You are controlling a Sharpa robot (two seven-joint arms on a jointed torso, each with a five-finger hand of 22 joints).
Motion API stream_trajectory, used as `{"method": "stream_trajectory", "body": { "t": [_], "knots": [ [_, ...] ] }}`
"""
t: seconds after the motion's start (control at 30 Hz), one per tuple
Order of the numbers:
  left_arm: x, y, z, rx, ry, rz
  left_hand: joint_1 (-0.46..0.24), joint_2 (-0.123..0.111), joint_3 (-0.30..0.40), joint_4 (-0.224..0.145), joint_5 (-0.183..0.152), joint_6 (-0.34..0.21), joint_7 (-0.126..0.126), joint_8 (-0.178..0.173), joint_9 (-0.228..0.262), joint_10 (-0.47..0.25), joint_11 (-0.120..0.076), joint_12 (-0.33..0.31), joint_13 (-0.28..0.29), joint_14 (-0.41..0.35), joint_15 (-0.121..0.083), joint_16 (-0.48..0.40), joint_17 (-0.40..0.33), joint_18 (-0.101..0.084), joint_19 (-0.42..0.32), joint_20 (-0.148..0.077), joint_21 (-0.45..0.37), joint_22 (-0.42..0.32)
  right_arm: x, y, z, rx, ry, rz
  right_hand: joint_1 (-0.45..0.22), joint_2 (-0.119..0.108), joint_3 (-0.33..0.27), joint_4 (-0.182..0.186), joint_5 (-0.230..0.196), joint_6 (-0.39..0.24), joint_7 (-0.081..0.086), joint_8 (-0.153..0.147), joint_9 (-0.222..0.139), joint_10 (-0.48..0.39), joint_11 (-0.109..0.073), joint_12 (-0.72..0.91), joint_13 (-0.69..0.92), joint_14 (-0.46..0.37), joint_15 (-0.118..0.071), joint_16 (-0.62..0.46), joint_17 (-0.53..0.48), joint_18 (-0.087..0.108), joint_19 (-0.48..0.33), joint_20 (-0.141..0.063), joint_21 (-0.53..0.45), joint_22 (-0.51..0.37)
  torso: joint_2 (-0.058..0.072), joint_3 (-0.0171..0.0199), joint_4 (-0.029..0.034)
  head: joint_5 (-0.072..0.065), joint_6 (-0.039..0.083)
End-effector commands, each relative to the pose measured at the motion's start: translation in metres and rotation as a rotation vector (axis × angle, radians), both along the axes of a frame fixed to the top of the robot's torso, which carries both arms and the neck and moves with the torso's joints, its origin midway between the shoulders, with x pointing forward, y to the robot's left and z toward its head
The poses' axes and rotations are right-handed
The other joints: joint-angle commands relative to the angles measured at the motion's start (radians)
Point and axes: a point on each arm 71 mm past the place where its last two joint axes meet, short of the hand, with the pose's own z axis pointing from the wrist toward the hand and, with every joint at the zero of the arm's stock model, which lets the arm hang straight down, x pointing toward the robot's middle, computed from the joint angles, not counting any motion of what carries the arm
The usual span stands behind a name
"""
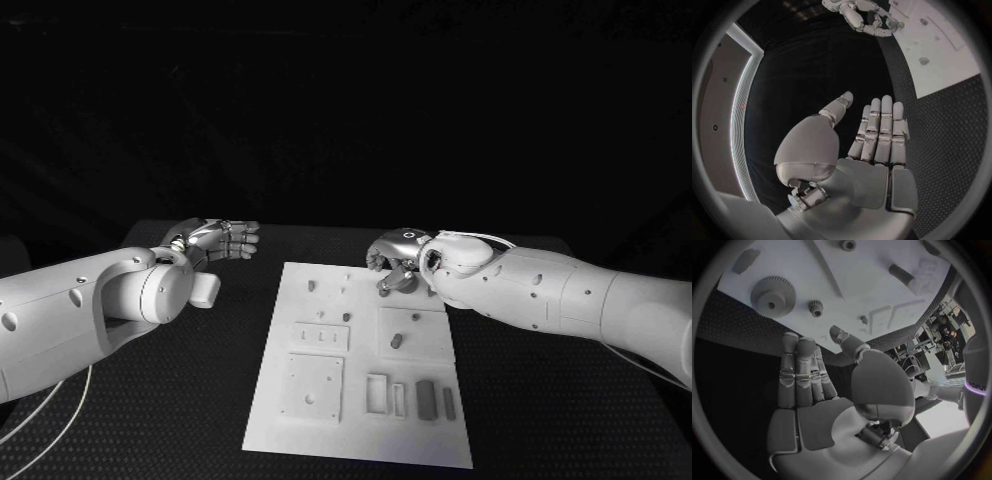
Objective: Assemble the parts on the task board
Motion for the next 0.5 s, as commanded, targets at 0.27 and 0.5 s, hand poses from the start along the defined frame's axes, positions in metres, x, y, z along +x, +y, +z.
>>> {"method": "stream_trajectory", "body": {
  "t": [0.27,0.5],
  "knots": [
    [0.0,-0.004,0.002,-0.009,-0.012,-0.026,-0.01,0.0,0.002,-0.007,-0.003,-0.008,-0.002,-0.005,0.002,-0.006,0.0,-0.007,-0.001,0.003,0.005,-0.005,0.002,0.009,-0.003,0.006,0.006,0.022,0.001,-0.001,-0.008,-0.042,0.023,0.005,0.001,-0.001,-0.004,0.003,-0.004,0.001,-0.003,-0.004,0.002,-0.003,-0.002,0.0,0.001,0.0,0.001,0.011,0.002,0.03,-0.004,-0.006,0.016,0.026,0.005,0.0002,0.0009,-0.007,0.004],
    [0.0,-0.005,0.001,-0.01,-0.011,-0.03,-0.011,0.0,0.002,-0.007,-0.003,-0.008,-0.002,-0.006,0.002,-0.006,0.0,-0.008,-0.001,0.003,0.006,-0.006,0.002,0.01,-0.003,0.006,0.007,0.022,-0.002,-0.001,-0.016,-0.052,0.037,0.007,0.002,0.0,-0.004,0.002,-0.003,0.002,-0.003,-0.003,0.002,-0.002,-0.002,0.0,0.001,0.0,0.001,0.015,0.002,0.03,-0.005,-0.007,0.02,0.026,0.006,-0.0006,0.0034,-0.008,0.0]
  ]
}}
